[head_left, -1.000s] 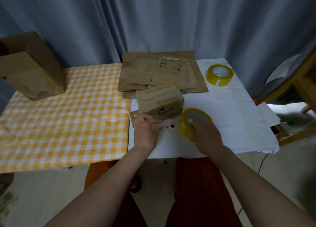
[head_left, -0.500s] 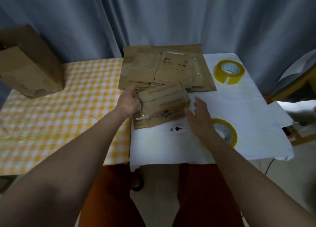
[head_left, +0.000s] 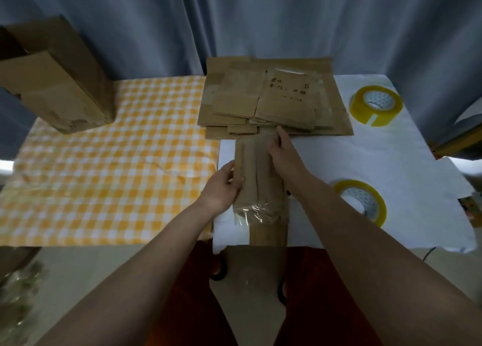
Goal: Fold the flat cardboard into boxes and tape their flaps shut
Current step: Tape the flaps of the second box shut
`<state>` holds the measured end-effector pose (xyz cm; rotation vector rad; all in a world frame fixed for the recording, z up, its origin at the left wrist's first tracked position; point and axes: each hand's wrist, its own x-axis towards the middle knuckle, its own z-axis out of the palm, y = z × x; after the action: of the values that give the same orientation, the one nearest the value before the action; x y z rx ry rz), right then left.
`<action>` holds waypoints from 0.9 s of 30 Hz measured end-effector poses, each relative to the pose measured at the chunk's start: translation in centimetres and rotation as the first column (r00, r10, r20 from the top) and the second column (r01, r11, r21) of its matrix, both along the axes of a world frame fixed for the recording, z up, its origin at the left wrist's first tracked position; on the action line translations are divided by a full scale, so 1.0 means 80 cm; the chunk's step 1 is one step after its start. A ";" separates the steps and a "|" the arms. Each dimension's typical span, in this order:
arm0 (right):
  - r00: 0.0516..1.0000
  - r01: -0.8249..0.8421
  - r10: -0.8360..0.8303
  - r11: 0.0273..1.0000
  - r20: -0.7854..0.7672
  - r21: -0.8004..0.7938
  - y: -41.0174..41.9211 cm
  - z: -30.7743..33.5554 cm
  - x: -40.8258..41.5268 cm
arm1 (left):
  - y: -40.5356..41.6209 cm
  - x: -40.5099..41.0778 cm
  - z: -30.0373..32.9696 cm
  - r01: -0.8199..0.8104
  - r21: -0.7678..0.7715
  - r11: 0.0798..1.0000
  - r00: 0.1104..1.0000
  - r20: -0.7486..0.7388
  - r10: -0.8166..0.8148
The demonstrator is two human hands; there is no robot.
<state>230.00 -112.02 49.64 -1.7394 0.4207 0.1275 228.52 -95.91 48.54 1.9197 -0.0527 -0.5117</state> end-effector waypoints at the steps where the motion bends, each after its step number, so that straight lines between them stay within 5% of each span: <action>1: 0.999 -0.027 0.028 0.999 -0.019 0.023 -0.001 -0.002 -0.004 | 0.002 -0.002 -0.002 -0.050 -0.026 0.998 0.999 0.013 0.050; 9: 0.990 0.121 -0.130 0.978 0.045 0.169 0.009 -0.021 -0.055 | -0.003 -0.022 -0.002 -0.150 -0.032 0.988 0.963 0.220 0.153; 12: 0.983 0.118 -0.131 0.987 0.126 0.106 0.019 -0.021 -0.070 | 0.013 -0.035 -0.006 -0.116 0.029 0.993 0.954 0.280 0.104; 17: 0.961 0.138 -0.135 0.990 0.241 0.006 0.046 -0.048 -0.131 | 0.042 -0.069 -0.019 0.098 0.040 0.994 0.970 0.220 -0.105; 21: 0.953 0.199 -0.211 0.977 0.216 0.075 0.063 -0.054 -0.135 | 0.046 -0.073 -0.022 0.121 0.033 0.992 0.972 0.197 -0.125; 27: 0.968 0.047 -0.057 0.998 0.243 0.050 0.049 -0.061 -0.085 | 0.055 -0.056 -0.017 0.081 -0.066 0.995 0.991 0.109 -0.073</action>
<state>223.20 -108.08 44.77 -1.6747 0.2798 -0.1142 224.06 -91.52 47.17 1.8799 -0.2121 -0.4529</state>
